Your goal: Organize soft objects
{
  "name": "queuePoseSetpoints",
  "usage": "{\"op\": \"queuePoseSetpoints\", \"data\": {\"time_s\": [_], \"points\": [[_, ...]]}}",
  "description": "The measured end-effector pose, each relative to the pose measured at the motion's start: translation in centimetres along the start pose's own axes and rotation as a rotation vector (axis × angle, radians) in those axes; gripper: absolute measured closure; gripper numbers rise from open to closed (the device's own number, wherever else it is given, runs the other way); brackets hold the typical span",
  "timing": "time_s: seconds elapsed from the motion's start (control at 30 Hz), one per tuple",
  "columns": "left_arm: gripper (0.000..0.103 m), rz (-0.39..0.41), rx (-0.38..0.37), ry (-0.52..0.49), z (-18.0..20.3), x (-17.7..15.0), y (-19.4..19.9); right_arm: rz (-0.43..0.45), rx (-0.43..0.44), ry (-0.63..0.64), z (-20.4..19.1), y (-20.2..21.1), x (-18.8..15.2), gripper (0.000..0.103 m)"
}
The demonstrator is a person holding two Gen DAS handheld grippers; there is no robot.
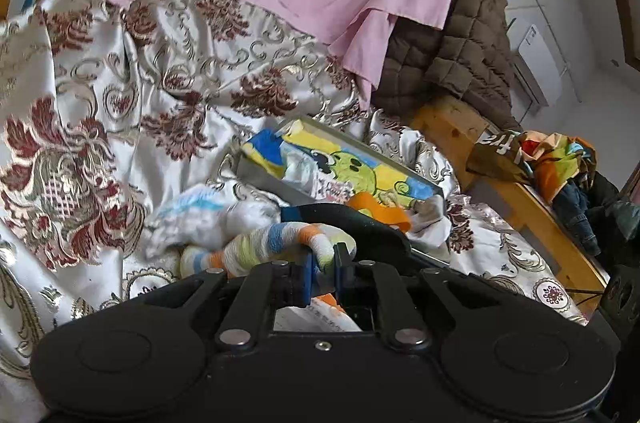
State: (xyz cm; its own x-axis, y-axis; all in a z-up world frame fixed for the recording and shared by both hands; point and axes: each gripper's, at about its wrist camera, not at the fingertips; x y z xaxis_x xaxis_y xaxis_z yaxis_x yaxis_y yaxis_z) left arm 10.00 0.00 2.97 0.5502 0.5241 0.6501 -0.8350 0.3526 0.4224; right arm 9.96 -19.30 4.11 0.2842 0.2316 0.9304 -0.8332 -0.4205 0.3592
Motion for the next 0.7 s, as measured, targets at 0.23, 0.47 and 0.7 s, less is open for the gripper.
{"op": "queuePoseSetpoints", "data": {"time_s": [0.23,0.47,0.7], "points": [[0.092,0.034,-0.014,-0.013,2.3,0.4,1.9,0.074,-0.021,-0.018,1.0,2.1,1.0,0.1],[0.092,0.072,-0.037,-0.025,4.8,1.4,2.2,0.147,-0.043,-0.054,2.9,3.8,2.1,0.1],[0.092,0.09,-0.064,-0.049,7.0,2.2,1.1,0.198,-0.073,-0.098,5.5,4.3,2.9,0.1]]}}
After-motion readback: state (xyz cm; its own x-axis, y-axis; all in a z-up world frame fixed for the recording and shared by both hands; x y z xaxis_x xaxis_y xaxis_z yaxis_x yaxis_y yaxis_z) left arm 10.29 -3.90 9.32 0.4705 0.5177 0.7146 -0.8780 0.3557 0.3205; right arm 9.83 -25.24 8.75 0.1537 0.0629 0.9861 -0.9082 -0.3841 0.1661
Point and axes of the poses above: each gripper's, at about its wrist camera, not at the fingertips, and y roughly against the way its jaws point, z to its right, x to its top, and after that the axes turned 12 degrees about y, right-handed
